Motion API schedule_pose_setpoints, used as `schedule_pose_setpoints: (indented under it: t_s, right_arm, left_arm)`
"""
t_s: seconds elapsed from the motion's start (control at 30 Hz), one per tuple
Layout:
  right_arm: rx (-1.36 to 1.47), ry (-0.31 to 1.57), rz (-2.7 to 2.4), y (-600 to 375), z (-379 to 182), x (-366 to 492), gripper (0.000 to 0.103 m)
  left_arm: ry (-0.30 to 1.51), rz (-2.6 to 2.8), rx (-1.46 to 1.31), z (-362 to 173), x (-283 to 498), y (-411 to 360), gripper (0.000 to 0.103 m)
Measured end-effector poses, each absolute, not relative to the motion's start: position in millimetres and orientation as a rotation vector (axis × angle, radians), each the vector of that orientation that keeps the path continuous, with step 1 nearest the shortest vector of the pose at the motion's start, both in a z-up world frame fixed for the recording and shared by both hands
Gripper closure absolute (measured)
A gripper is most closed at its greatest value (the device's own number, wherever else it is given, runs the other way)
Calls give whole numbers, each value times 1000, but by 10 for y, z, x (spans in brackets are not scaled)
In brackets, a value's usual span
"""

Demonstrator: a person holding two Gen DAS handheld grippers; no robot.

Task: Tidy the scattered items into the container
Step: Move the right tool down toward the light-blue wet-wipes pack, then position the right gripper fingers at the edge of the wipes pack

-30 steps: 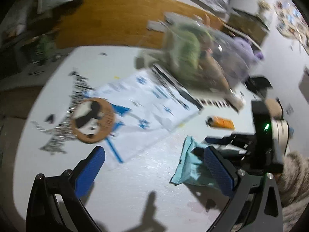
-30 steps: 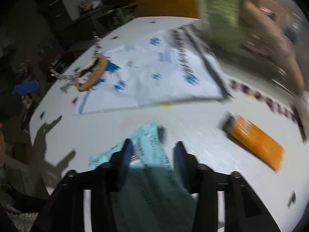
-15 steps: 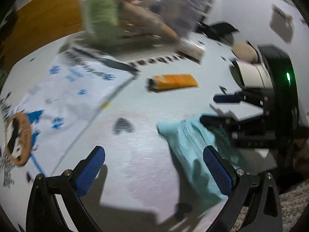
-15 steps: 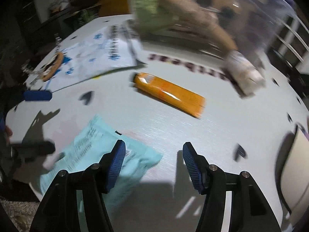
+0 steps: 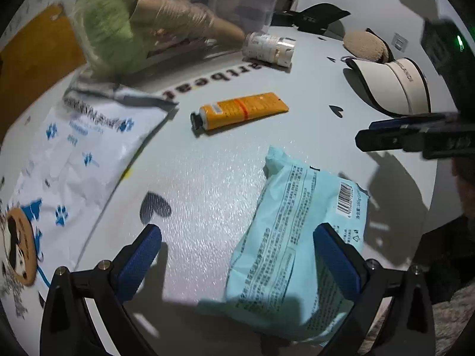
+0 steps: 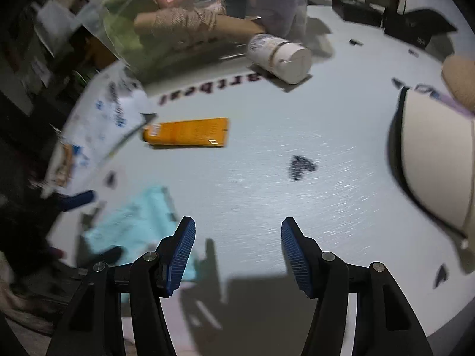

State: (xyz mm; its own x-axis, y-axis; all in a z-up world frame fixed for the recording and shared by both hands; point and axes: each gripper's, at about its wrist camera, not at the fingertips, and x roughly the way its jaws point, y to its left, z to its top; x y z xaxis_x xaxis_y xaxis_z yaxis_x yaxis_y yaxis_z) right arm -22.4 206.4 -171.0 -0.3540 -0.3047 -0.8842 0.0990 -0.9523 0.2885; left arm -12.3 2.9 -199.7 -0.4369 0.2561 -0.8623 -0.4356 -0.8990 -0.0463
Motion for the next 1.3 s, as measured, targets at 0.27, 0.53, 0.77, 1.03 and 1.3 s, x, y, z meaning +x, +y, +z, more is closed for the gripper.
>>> schedule_pose_setpoints:
  t_s: [0.27,0.53,0.77,1.03,1.3]
  right_arm:
    - [1527,-379,-2193,1662,-1487,-86,42]
    - [1573,-508,-2048,1457,-1650,-182,85]
    - [1650,-370,-2106,1362,-1856,-232,103]
    - [1646,-297,-2133,1327,-1853,-238,103]
    - [1625,-98,-2189,1265,-1701,-147,103]
  left_arm:
    - [241,2352,-1347,-2004,-226,71,0]
    - [110,2361,-1378,-1848,-15,-302,2]
    - [118,2430,-1459,-1830,229,-672,2]
    - [165,2417,-1495,-1912,231,-617,2]
    - [283,2354,-1515,-2033,-24,-295,2]
